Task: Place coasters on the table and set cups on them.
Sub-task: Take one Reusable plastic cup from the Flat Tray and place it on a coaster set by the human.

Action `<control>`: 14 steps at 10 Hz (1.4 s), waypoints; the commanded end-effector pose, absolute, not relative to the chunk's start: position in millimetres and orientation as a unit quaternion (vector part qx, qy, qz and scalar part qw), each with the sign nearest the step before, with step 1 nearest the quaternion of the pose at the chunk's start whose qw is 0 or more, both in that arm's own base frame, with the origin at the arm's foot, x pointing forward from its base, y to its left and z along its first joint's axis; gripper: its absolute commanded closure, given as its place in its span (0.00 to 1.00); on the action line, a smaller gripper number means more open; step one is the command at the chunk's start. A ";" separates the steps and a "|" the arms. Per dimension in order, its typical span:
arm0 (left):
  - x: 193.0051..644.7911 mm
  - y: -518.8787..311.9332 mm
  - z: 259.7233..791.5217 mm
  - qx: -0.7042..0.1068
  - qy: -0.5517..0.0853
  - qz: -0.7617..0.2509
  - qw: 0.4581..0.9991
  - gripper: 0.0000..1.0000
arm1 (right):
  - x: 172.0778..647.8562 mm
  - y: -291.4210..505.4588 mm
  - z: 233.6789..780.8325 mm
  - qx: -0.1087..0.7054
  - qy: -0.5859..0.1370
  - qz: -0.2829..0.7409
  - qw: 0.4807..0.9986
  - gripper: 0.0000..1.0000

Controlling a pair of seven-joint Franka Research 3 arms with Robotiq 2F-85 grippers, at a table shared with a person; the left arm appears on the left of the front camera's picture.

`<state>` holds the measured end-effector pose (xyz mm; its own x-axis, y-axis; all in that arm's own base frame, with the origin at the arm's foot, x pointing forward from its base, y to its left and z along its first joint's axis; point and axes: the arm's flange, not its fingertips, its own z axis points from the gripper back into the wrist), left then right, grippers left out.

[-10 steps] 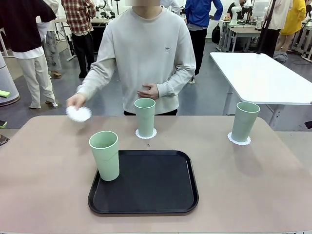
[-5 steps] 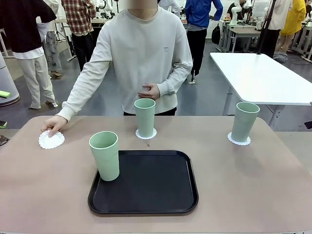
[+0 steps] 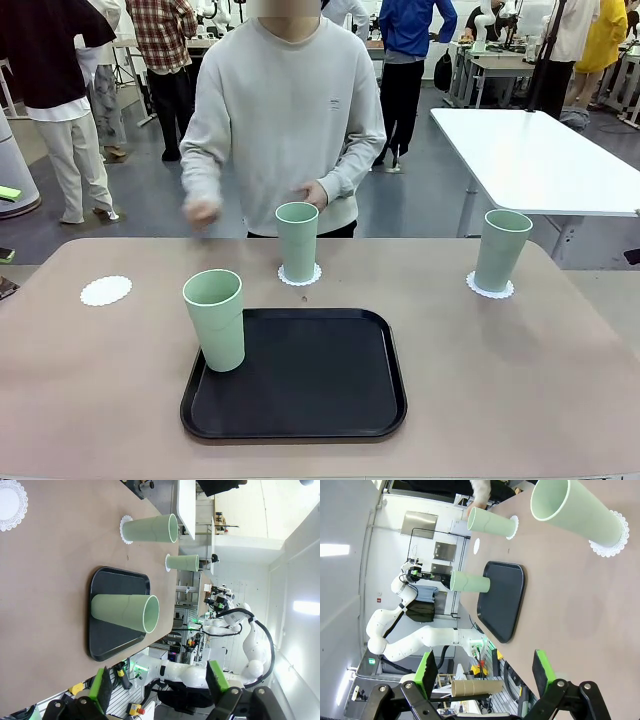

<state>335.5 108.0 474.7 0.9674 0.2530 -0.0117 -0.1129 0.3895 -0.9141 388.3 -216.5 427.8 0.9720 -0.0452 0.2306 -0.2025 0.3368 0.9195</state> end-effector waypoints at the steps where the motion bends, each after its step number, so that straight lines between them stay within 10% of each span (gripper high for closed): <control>1: 336.2 106.4 475.4 -0.550 -0.070 0.103 0.826 0.00 | 388.1 -216.5 428.7 0.573 -0.109 0.049 0.811 0.00; 7: 335.5 108.0 474.7 -0.541 -0.065 0.110 0.831 0.00 | 388.1 -216.5 428.7 0.573 -0.109 0.049 0.811 0.00; 11: 427.5 51.3 493.2 -0.276 -0.036 -0.144 0.950 0.00 | 388.1 -216.5 428.7 0.573 -0.109 0.049 0.811 0.00; 14: 420.3 -22.6 505.1 -0.147 -0.104 -0.340 0.923 0.00 | 388.1 -216.5 428.7 0.573 -0.109 0.049 0.811 0.00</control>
